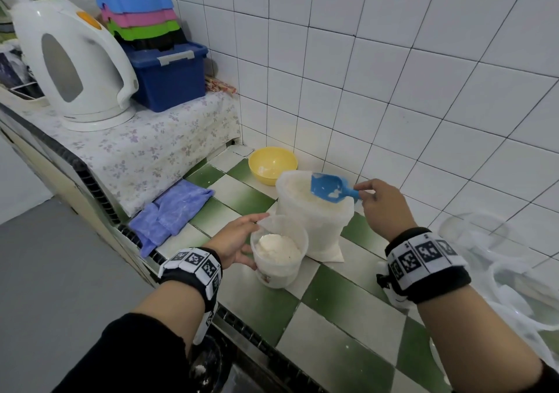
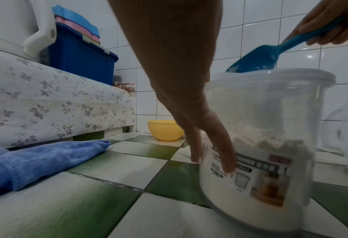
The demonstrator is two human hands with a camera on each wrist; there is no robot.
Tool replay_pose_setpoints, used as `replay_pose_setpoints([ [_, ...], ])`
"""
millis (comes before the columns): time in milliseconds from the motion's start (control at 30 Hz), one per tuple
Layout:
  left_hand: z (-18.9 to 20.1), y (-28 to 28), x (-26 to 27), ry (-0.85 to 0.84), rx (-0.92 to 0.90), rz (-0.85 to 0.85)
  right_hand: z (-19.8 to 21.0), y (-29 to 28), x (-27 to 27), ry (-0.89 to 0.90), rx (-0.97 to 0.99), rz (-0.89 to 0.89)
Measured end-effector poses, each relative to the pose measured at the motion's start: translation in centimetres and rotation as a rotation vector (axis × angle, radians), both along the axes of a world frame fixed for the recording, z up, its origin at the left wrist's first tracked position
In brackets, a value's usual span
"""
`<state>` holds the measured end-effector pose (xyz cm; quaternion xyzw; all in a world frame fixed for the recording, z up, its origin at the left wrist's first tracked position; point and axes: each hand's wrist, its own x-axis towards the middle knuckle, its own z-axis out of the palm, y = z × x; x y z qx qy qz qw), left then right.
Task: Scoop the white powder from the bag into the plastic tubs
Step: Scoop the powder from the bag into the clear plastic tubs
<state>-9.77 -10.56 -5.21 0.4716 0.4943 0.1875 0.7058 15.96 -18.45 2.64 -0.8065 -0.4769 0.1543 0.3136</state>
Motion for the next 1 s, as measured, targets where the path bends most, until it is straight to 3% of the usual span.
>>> replay_pose_setpoints([
  [100, -0.1, 0.3, 0.1, 0.012, 0.003, -0.009, -1.3, 1.1, 0.0, -0.435, -0.17, 0.057],
  [167, -0.2, 0.5, 0.1, 0.014, -0.004, -0.013, -1.9, 1.5, -0.6, -0.622, -0.199, 0.083],
  [233, -0.4, 0.7, 0.0, 0.011, -0.012, -0.02, -2.6, 1.9, -1.3, -0.756, -0.204, 0.113],
  [333, -0.7, 0.9, -0.2, 0.003, -0.027, -0.029, -3.1, 2.7, -1.9, -0.818, -0.195, 0.148],
  [500, -0.9, 1.2, -0.2, -0.011, -0.043, -0.04, -3.9, 3.9, -2.1, -0.735, -0.36, 0.212],
  [667, -1.0, 1.2, -0.2, -0.026, -0.055, -0.04, -3.9, 4.6, -2.4, -0.549, -0.399, 0.167],
  [1000, -1.0, 0.9, -0.3, -0.044, -0.042, -0.023, -3.7, 4.3, -1.4, -0.116, -0.296, 0.032],
])
